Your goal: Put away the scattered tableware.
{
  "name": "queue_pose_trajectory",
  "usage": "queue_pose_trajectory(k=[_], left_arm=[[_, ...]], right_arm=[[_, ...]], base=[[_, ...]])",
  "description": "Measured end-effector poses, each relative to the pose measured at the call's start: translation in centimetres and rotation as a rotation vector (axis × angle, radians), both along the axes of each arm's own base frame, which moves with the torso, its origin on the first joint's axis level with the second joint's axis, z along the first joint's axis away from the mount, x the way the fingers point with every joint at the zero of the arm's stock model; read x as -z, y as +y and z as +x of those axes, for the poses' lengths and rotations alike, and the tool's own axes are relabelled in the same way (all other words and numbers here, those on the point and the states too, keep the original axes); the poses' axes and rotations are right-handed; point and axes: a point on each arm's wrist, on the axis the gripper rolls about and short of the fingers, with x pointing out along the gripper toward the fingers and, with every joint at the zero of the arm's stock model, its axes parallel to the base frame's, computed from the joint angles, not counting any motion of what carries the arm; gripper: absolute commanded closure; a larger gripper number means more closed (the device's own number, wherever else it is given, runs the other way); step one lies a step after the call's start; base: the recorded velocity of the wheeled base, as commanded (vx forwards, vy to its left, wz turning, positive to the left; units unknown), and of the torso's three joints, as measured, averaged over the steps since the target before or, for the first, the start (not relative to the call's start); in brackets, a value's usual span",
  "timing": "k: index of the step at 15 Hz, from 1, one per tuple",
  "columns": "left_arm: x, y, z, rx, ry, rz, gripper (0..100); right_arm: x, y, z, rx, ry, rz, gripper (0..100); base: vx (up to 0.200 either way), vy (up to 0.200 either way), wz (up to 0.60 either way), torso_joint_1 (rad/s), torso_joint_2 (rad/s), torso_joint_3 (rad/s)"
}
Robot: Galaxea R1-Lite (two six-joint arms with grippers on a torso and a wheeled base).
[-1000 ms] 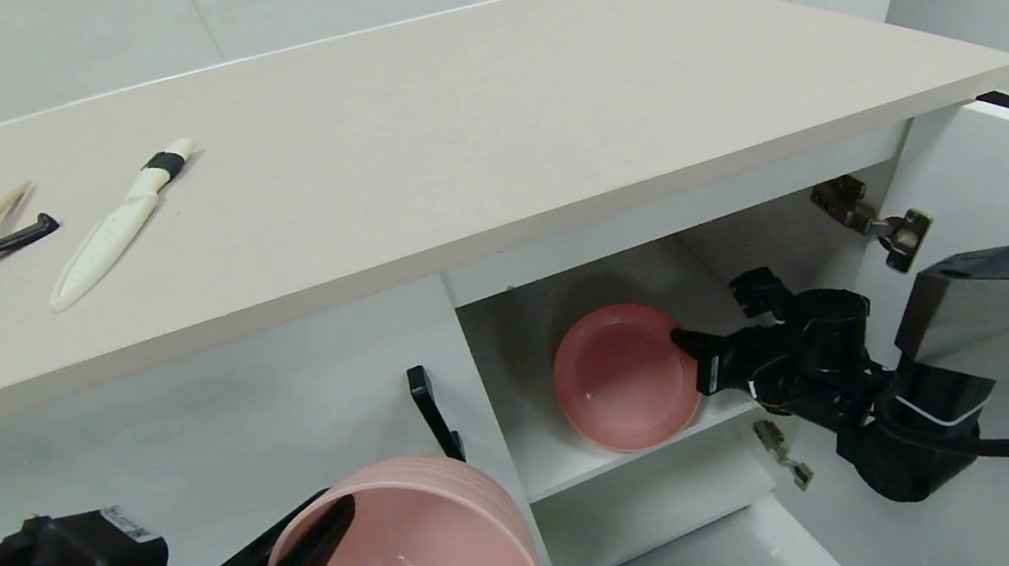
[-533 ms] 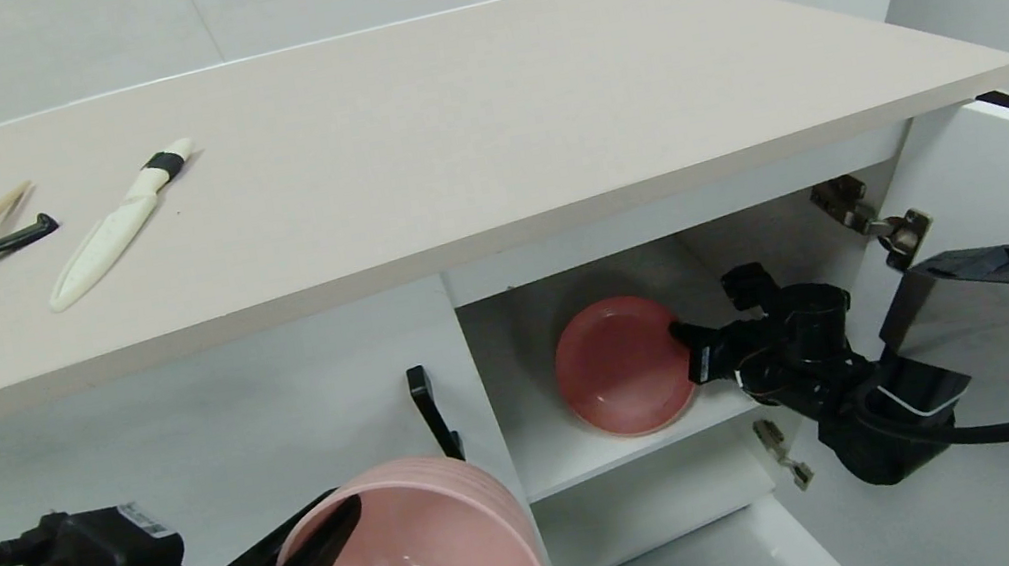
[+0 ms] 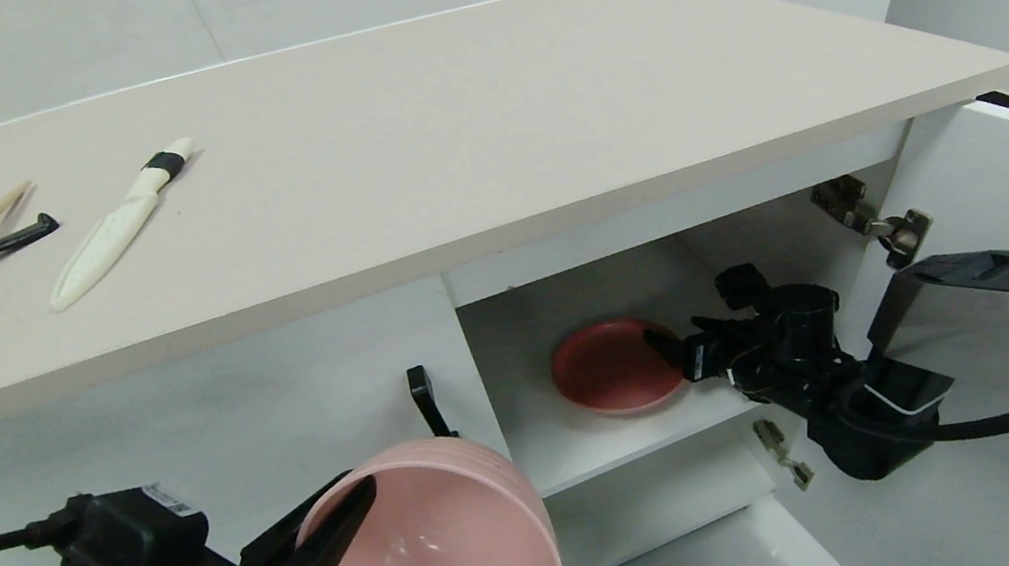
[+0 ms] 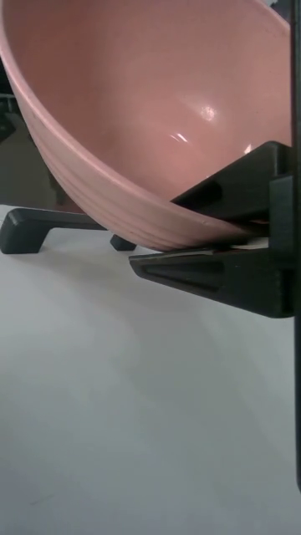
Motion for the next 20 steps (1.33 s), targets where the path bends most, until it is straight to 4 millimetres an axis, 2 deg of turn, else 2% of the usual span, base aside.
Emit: queue_pose_trajectory(k=[3, 5, 8, 12, 14, 16, 20], left_arm=[[0.3, -0.8, 0.9, 0.008, -0.027, -0.016, 100], [0.9, -1.9, 1.2, 0.044, -0.008, 0.001, 100], [1.3, -3.7, 0.8, 0.131, -0.01, 0.036, 100], [1.4, -6.1, 2.4, 0.113, -0.061, 0.088, 100], [1.4, -7.8, 2.8, 0.084, -0.072, 0.085, 100], [1.4, -9.6, 3.2, 0.051, -0.084, 0.075, 100], [1.3, -12.6, 4.9, -0.057, -0.114, 0.044, 100]], right_arm=[[-0.5, -0.3, -0.2, 0.009, -0.021, 0.002, 0], [-1.8, -0.5, -1.6, 0.004, -0.04, 0.006, 0], [-3.4, -0.9, -5.8, -0.031, -0.061, 0.008, 0], [-4.4, -1.3, -13.2, -0.104, 0.017, -0.041, 0], [-5.3, -1.7, -15.7, -0.123, 0.009, -0.085, 0], [-6.5, -2.1, -16.8, -0.127, -0.032, -0.097, 0], [-8.0, -3.8, -17.2, -0.022, -0.117, -0.181, 0]], base=[[0.0, 0.0, 0.0, 0.0, 0.0, 0.0], [0.0, 0.0, 0.0, 0.0, 0.0, 0.0], [0.0, 0.0, 0.0, 0.0, 0.0, 0.0], [0.0, 0.0, 0.0, 0.0, 0.0, 0.0], [0.0, 0.0, 0.0, 0.0, 0.0, 0.0], [0.0, 0.0, 0.0, 0.0, 0.0, 0.0], [0.0, 0.0, 0.0, 0.0, 0.0, 0.0]])
